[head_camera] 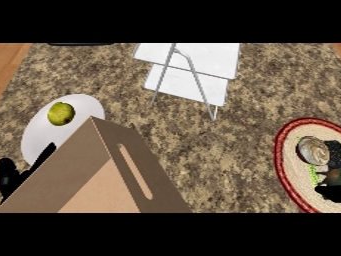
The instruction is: Pick the squash from the placemat and place it in the tiered shelf
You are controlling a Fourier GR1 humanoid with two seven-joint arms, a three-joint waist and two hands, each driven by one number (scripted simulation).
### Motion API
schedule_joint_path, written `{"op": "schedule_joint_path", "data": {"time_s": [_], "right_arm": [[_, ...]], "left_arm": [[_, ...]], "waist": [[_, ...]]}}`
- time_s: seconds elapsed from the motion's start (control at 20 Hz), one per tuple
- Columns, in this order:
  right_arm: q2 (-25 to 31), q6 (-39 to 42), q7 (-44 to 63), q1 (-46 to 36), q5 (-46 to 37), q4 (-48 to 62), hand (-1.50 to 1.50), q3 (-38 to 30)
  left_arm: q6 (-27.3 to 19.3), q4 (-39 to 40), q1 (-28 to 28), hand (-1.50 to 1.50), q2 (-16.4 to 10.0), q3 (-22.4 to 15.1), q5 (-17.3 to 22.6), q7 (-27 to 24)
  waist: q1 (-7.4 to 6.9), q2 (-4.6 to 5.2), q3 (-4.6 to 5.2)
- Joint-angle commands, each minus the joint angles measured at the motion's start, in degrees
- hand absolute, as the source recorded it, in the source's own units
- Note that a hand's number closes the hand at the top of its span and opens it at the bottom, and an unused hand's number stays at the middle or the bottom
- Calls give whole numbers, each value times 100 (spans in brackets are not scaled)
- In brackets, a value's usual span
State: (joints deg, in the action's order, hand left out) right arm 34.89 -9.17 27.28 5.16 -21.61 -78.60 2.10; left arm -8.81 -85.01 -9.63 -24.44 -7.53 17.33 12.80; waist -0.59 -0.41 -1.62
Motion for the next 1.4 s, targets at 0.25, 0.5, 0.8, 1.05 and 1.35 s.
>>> {"op": "schedule_joint_path", "data": {"time_s": [0.25,0.5,0.8,1.05,1.35], "right_arm": [[-247,316,-829,-279,-125,448,150,332],[-434,13,-1129,-161,-229,-53,150,328],[-1626,-277,103,-757,-1308,-1321,150,1860],[-3082,-287,1098,-2030,-2078,-1130,150,2937],[-3468,-527,3119,-3649,-3191,-1302,150,3476]], "left_arm": [[33,367,770,0,393,-30,319,97],[-230,230,883,0,347,-176,329,319],[-155,-30,518,0,24,-290,389,42],[-93,-192,570,0,-56,-490,449,66],[-347,-58,481,0,57,-570,508,20]], "waist": [[102,60,163],[169,49,163],[-36,54,195],[-402,87,218],[-139,-35,216]]}}
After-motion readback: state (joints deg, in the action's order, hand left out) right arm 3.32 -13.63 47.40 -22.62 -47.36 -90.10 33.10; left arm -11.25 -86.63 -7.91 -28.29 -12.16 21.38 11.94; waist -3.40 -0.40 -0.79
